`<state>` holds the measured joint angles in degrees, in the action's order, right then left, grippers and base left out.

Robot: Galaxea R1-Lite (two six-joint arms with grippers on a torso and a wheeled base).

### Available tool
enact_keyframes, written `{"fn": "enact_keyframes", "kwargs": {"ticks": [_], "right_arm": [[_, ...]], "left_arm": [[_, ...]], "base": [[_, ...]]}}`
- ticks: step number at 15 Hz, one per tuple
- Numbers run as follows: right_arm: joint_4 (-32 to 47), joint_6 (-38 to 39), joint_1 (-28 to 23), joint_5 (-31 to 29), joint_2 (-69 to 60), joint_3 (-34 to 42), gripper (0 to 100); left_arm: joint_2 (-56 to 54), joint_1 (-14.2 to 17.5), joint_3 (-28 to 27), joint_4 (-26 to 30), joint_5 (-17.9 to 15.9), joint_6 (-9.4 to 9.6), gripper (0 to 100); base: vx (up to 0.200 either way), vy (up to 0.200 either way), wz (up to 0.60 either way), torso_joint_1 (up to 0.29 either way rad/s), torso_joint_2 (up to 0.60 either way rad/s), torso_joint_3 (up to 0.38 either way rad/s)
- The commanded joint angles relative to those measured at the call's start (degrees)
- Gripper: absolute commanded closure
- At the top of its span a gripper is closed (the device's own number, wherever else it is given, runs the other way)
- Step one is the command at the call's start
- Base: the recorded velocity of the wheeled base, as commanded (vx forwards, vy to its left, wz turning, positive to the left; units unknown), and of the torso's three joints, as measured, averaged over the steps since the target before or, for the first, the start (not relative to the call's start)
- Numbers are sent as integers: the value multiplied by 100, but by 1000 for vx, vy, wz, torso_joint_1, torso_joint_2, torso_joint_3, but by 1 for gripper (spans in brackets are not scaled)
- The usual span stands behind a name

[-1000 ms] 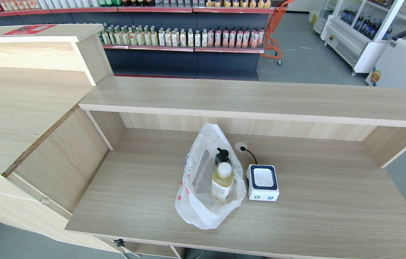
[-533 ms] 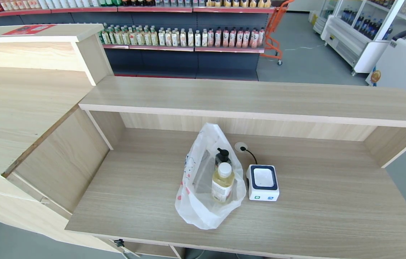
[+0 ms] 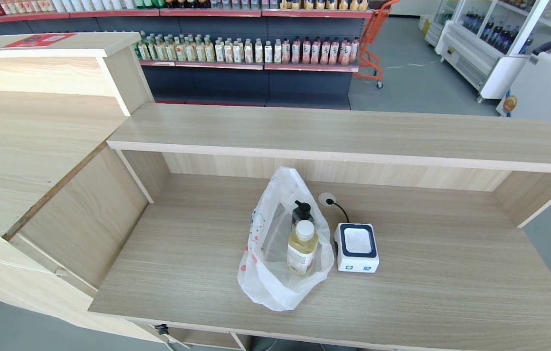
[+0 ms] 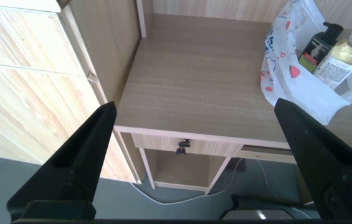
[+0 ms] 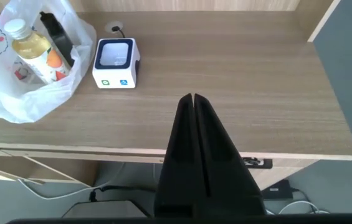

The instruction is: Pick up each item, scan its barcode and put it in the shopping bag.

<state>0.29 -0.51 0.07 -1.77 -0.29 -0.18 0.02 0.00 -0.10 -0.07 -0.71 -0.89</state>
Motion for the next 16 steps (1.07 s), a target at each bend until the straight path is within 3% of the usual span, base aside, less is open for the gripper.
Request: {"fn": "enact_keyframes", "kwargs": {"ticks": [1,4,10,16], "right_arm": [[6,-2,1,1,29,1,100],[6,-2,1,1,29,1,100],[6,-2,1,1,29,1,100],[6,-2,1,1,29,1,100]], "left_arm": [[-2,0,1,-1,0,-8,0],[-2,0,1,-1,0,98,0],[-2,0,1,-1,9,63,0],[-2,0,1,-1,0,71,0]], "base": [[0,0,0,0,0,0],[0,-200,0,4,4,-2],[0,-200,0,6,0,2],[33,0,0,0,0,0]]}}
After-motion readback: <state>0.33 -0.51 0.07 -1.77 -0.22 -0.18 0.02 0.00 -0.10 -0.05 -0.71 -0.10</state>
